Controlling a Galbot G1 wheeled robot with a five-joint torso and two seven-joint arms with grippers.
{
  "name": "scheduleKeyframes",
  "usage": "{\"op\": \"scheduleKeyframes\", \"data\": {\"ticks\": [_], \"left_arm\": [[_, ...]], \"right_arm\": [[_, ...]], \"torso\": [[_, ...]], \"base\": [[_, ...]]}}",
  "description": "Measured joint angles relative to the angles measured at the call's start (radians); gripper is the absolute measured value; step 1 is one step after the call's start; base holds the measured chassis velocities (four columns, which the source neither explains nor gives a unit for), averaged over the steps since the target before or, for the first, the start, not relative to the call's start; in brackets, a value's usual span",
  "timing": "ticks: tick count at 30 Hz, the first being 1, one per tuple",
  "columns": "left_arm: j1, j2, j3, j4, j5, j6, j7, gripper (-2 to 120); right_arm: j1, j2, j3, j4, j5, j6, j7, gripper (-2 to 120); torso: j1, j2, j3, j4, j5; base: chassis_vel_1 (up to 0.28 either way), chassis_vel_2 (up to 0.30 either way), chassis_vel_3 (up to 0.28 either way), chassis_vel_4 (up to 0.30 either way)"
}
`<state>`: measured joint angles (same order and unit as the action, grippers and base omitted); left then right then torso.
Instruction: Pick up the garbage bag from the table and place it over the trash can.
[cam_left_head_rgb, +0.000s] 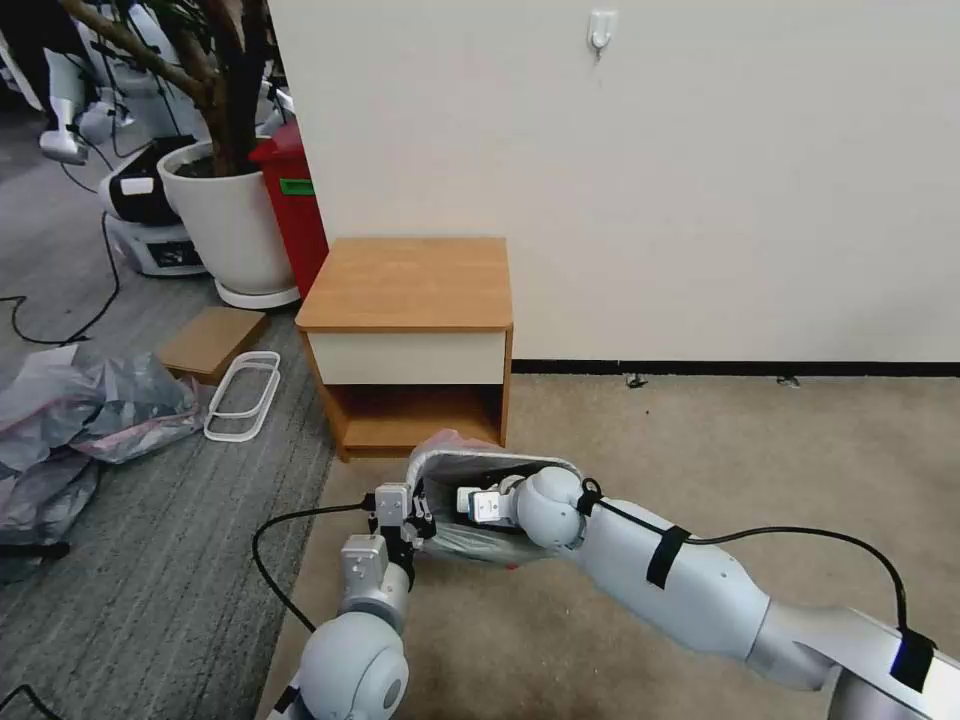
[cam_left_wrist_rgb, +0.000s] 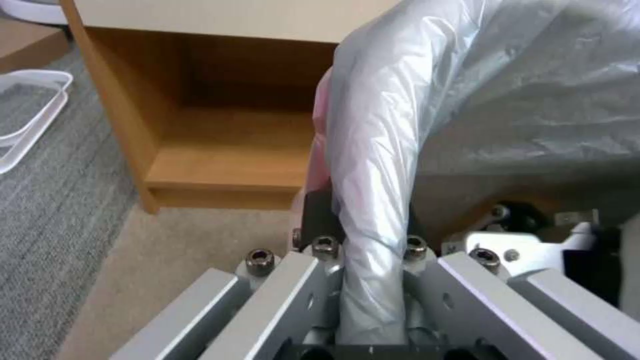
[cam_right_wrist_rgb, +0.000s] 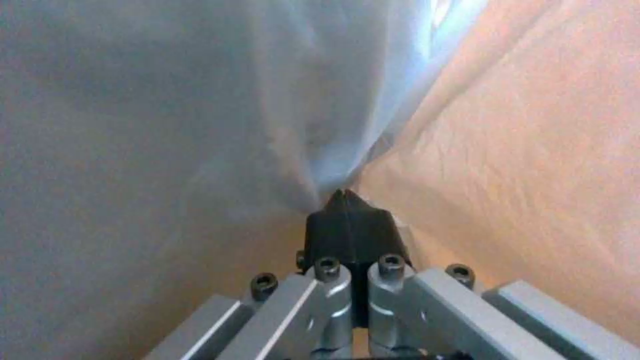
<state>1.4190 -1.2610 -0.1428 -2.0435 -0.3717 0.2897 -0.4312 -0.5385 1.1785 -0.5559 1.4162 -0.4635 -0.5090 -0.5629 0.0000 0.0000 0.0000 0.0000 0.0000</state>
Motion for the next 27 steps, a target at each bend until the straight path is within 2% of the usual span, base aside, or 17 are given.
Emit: {"op": "scheduleKeyframes", "data": {"ticks": [27], "left_arm": [[-0.061, 0.003, 0.001, 0.052, -0.101, 0.005, -0.054, 1]], "right_arm": [[0.028, -0.047, -0.026, 0.075, 0.046, -0.008, -0.014, 0]], "torso": [[0.000, 0.000, 0.000, 0.0000, 0.0000]], "base": [[0.000, 0.000, 0.000, 0.000]]}}
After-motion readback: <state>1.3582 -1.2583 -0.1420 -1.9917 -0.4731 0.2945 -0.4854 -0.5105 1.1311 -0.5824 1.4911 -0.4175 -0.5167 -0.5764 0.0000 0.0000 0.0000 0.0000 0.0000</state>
